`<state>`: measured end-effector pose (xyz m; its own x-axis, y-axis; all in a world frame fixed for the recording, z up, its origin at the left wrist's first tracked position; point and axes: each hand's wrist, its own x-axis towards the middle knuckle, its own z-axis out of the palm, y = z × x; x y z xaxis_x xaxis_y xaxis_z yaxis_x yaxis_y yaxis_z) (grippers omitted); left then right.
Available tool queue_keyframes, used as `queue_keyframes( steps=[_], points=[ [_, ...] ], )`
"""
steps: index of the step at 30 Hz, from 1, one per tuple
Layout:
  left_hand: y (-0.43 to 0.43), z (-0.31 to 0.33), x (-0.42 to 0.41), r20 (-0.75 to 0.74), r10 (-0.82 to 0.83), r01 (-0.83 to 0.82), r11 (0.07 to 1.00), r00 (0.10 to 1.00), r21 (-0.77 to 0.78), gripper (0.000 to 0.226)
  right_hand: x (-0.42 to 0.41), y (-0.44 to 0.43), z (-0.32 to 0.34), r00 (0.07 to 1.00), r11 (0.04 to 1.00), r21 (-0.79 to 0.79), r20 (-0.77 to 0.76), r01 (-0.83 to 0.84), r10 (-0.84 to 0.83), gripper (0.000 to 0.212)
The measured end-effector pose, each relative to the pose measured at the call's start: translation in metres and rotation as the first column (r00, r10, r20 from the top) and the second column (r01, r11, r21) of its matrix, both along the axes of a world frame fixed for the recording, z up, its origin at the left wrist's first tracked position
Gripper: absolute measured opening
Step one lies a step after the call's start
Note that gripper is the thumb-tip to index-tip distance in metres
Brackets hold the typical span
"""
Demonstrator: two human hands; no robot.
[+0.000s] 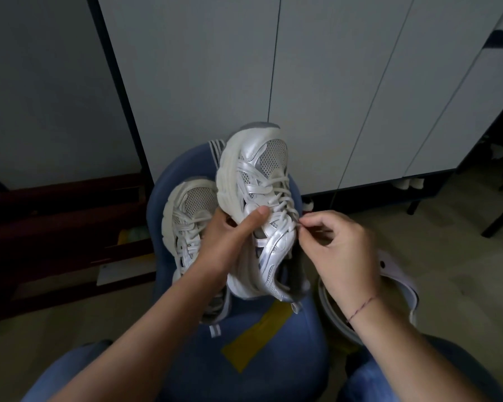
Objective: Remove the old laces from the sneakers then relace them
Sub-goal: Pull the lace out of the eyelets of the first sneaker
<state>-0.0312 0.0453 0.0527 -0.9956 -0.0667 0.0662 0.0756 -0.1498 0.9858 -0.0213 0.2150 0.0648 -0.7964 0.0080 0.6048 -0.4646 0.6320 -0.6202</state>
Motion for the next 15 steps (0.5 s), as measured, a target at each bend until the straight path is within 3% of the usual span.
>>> queue_keyframes(
  steps=[4,10,15],
  points=[
    [0.002,0.002,0.000,-0.010,-0.010,0.010,1.000,1.000,-0.007,0.038,-0.001,0.002,0.001,0.999,1.000,-0.011,0.019,0.028,-0.028,0.003],
    [0.002,0.003,0.002,0.003,-0.062,0.062,0.998,0.998,0.006,0.050,-0.002,0.011,0.004,0.986,0.992,0.070,0.143,-0.101,0.090,0.009],
    [0.005,0.004,0.002,0.036,-0.069,0.068,0.997,0.997,0.030,0.057,-0.002,0.011,0.008,0.987,0.985,0.050,0.007,-0.163,0.162,0.018]
  ],
)
